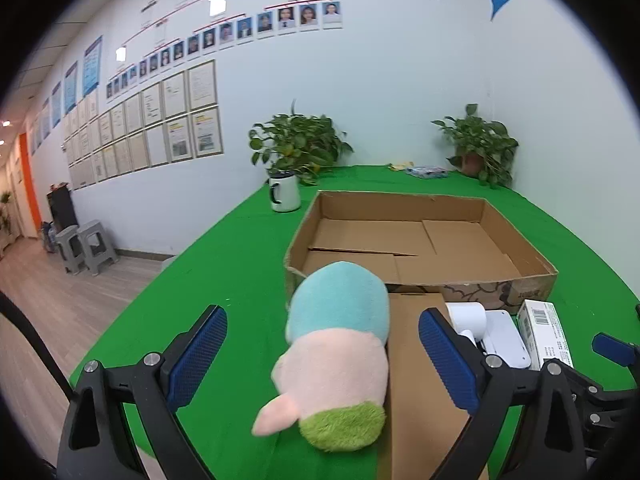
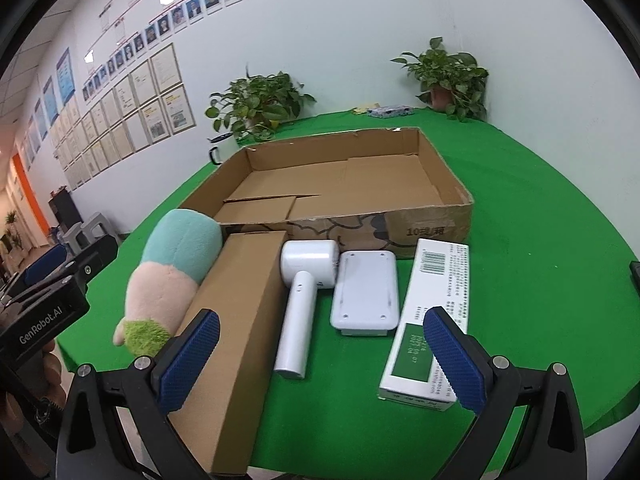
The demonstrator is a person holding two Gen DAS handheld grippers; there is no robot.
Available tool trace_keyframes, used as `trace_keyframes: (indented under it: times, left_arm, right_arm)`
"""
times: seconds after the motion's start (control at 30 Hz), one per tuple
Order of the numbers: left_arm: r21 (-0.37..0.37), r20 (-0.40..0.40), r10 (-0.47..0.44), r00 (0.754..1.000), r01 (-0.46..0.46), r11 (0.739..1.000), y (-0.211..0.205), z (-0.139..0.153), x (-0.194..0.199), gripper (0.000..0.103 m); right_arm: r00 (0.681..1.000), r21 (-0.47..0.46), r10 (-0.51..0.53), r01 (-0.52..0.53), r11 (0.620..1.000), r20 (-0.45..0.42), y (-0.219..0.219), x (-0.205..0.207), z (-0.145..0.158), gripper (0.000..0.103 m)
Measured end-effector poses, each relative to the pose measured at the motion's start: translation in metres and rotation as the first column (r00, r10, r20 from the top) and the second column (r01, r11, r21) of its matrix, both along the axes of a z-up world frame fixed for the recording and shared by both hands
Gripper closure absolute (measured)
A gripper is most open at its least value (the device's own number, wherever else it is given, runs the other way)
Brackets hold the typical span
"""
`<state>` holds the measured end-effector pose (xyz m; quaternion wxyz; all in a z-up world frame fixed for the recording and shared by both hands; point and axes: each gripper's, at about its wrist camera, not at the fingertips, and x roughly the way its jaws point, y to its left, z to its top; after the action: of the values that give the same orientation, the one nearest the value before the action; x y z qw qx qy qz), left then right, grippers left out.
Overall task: Organize objects
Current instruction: 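Reach the left gripper to the teal-and-pink plush toy and close on it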
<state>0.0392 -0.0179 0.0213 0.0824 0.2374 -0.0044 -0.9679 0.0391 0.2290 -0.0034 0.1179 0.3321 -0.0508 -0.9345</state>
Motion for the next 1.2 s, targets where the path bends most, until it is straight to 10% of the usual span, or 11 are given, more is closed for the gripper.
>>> trace_keyframes:
  times: [0.23, 0.3, 0.33, 0.4, 0.47, 0.5, 0.57, 0.6, 0.67, 1.2]
  left_arm:
    - [-0.007, 0.079, 0.142, 0.987, -0.142, 0.990, -0.010, -0.002, 0.013, 0.005]
    - [-0.012, 0.089, 0.141, 0.986, -0.140, 0.990, -0.011, -0.005, 0.017, 0.007]
    - [-0.012, 0.089, 0.134, 0.987, -0.134, 0.991, -0.010, -0.007, 0.020, 0.010]
    - [-0.007, 0.108, 0.104, 0.989, -0.104, 0.995, -0.009, -0.011, 0.020, 0.038]
    - [0.006, 0.149, 0.087, 0.985, -0.089, 0.996, -0.010, -0.016, 0.017, 0.098]
    - [0.036, 0.170, 0.066, 0.983, -0.073, 0.997, -0.013, -0.020, 0.014, 0.098]
    - [0.065, 0.170, 0.039, 0.985, -0.051, 0.997, -0.014, -0.023, 0.013, 0.096]
    - [0.098, 0.168, 0.015, 0.986, -0.032, 0.995, -0.016, -0.023, 0.012, 0.088]
    - [0.119, 0.191, -0.010, 0.982, -0.013, 0.993, -0.017, -0.026, 0.008, 0.021]
    - [0.182, 0.120, -0.077, 0.990, 0.055, 0.982, -0.044, -0.028, -0.013, 0.020]
  right_arm:
    - [0.995, -0.011, 0.097, -0.097, 0.995, -0.024, -0.012, 0.011, 0.004, 0.001]
    - [0.993, -0.017, 0.114, -0.114, 0.993, -0.042, -0.013, 0.017, 0.005, 0.015]
    - [0.992, -0.009, 0.115, -0.116, 0.993, -0.049, -0.013, 0.019, 0.005, 0.039]
    - [0.992, 0.037, 0.116, -0.114, 0.993, -0.046, -0.016, 0.021, 0.003, 0.064]
    - [0.992, 0.035, 0.122, -0.120, 0.992, -0.042, -0.016, 0.024, 0.001, 0.065]
    - [0.992, 0.016, 0.120, -0.120, 0.993, -0.039, -0.014, 0.027, 0.001, 0.061]
    - [0.994, 0.000, 0.102, -0.102, 0.995, -0.034, -0.011, 0.029, 0.001, 0.000]
    - [0.995, -0.030, 0.081, -0.083, 0.996, -0.053, -0.007, 0.033, 0.002, 0.002]
    - [0.997, -0.041, 0.064, -0.066, 0.997, -0.050, -0.005, 0.034, 0.002, 0.000]
    - [0.991, 0.031, 0.130, -0.131, 0.991, 0.033, -0.043, 0.005, -0.008, 0.000]
